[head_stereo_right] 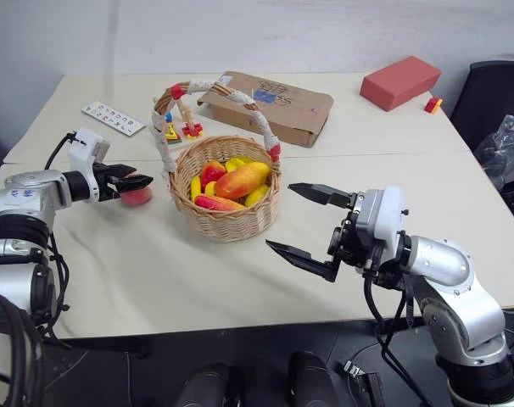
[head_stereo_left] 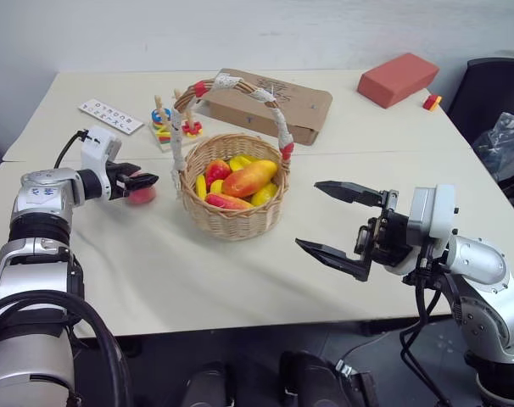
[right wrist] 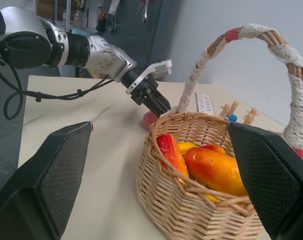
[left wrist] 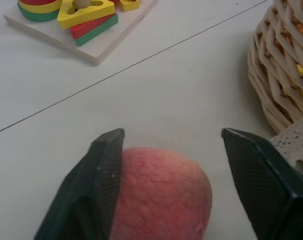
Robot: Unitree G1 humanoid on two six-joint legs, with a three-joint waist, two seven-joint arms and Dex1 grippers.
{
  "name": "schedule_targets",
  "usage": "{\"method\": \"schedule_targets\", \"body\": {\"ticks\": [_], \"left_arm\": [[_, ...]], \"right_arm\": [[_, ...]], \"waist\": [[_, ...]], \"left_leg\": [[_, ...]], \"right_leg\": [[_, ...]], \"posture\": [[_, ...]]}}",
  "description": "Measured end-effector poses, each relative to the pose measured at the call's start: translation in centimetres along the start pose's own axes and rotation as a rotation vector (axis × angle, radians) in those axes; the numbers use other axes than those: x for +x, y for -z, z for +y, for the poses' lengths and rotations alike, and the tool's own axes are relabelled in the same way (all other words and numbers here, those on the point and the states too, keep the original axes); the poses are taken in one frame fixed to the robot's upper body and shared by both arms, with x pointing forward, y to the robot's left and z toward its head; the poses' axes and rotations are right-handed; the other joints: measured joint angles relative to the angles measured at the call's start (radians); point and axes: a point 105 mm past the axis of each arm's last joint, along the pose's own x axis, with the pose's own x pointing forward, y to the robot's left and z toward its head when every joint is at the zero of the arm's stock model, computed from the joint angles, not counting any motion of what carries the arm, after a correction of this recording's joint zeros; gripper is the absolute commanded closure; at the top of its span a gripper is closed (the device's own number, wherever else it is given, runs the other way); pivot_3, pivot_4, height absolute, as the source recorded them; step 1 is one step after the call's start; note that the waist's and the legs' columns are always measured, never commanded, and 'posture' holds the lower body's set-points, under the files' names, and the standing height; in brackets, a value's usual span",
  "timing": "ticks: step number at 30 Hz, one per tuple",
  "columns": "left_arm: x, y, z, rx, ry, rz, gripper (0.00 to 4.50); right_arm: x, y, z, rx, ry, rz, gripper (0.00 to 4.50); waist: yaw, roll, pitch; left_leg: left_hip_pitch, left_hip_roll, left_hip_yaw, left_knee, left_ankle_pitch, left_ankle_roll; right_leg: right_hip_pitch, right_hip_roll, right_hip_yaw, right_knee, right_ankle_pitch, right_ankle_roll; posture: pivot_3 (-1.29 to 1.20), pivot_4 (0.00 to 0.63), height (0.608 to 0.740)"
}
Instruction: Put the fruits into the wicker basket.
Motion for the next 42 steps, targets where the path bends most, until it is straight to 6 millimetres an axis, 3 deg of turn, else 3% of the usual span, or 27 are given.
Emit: {"method": "schedule_targets", "body": {"ticks": [3, 12, 16, 23, 29, 33, 36, 40, 42], "left_arm": [[-1.0, 0.6, 0.4, 0.007, 0.007, -0.003, 3.33], [-4.5, 0.8, 0.1, -0.052, 0.112, -0.206, 3.33], [-6.1, 0.5, 0.3, -0.002, 0.096, -0.222, 2.47], [-5.7, 0.1, 0.0, 0.087, 0.067, -0.221, 0.31], [-2.5, 1.5, -0.6, 0.095, 0.067, -0.157, 0.31], [-0.3, 1.0, -1.5, 0.071, 0.096, -0.165, 0.31], [0.0, 1.4, -1.2, 0.084, 0.071, -0.125, 0.88], [-0.3, 1.9, -1.3, 0.117, 0.097, -0.085, 2.04], [-1.2, 2.4, -1.0, 0.137, 0.108, -0.059, 2.24]], "right_arm": [[-0.2, 0.2, 0.2, 0.009, -0.002, 0.005, 0.0], [0.0, 0.1, 0.2, -0.006, -0.031, -0.015, 0.0], [0.0, 0.6, -0.2, 0.002, -0.027, -0.018, 0.0], [-0.2, 1.3, -0.1, 0.009, -0.039, -0.017, 0.0], [0.3, 1.5, 0.1, 0.02, -0.04, -0.018, 0.0], [0.7, 1.2, -0.1, 0.02, -0.028, -0.015, 0.0], [1.1, 0.8, -0.1, 0.008, -0.025, -0.017, 0.0], [1.2, 0.7, -0.2, 0.013, -0.015, -0.01, 0.0], [1.3, 0.7, -0.3, 0.012, -0.014, -0.01, 0.0]], "waist": [[-0.004, 0.0, 0.0], [-0.018, -0.001, 0.0], [-0.014, -0.001, 0.0], [0.007, -0.001, 0.0], [0.008, -0.001, 0.0], [0.008, -0.001, 0.0], [0.003, -0.001, 0.0], [0.003, -0.001, 0.0], [0.0, -0.001, 0.0]], "left_leg": [[0.0, 0.001, 0.0, 0.0, 0.0, 0.0], [-0.002, 0.001, -0.001, 0.0, 0.0, -0.001], [-0.002, 0.0, -0.001, 0.0, 0.0, -0.001], [-0.002, 0.0, -0.001, 0.0, 0.0, -0.001], [-0.002, 0.0, 0.0, 0.0, 0.0, 0.0], [-0.002, 0.0, 0.0, 0.0, 0.0, 0.0], [-0.002, 0.0, 0.0, 0.0, 0.0, 0.0], [-0.002, 0.0, 0.0, 0.0, 0.0, 0.0], [-0.002, 0.0, 0.0, 0.0, 0.0, 0.0]], "right_leg": [[0.0, 0.0, 0.001, 0.001, 0.0, 0.0], [-0.002, 0.0, 0.006, 0.0, 0.0, 0.0], [-0.001, 0.0, 0.008, 0.0, 0.0, 0.0], [-0.001, 0.0, 0.008, 0.0, 0.0, 0.0], [-0.001, 0.0, 0.004, 0.0, 0.0, 0.0], [-0.001, 0.0, -0.001, 0.0, 0.0, 0.0], [-0.002, 0.001, -0.001, 0.0, 0.0, 0.0], [-0.002, 0.001, -0.001, 0.0, 0.0, 0.0], [-0.002, 0.001, -0.001, 0.0, 0.0, 0.0]], "posture": [[0.0, 0.15, 0.74], [0.0, 0.15, 0.74], [0.0, 0.15, 0.74], [0.0, 0.15, 0.74], [0.0, 0.15, 0.74], [0.0, 0.15, 0.74], [0.0, 0.15, 0.74], [0.0, 0.15, 0.74], [0.0, 0.15, 0.74]]}}
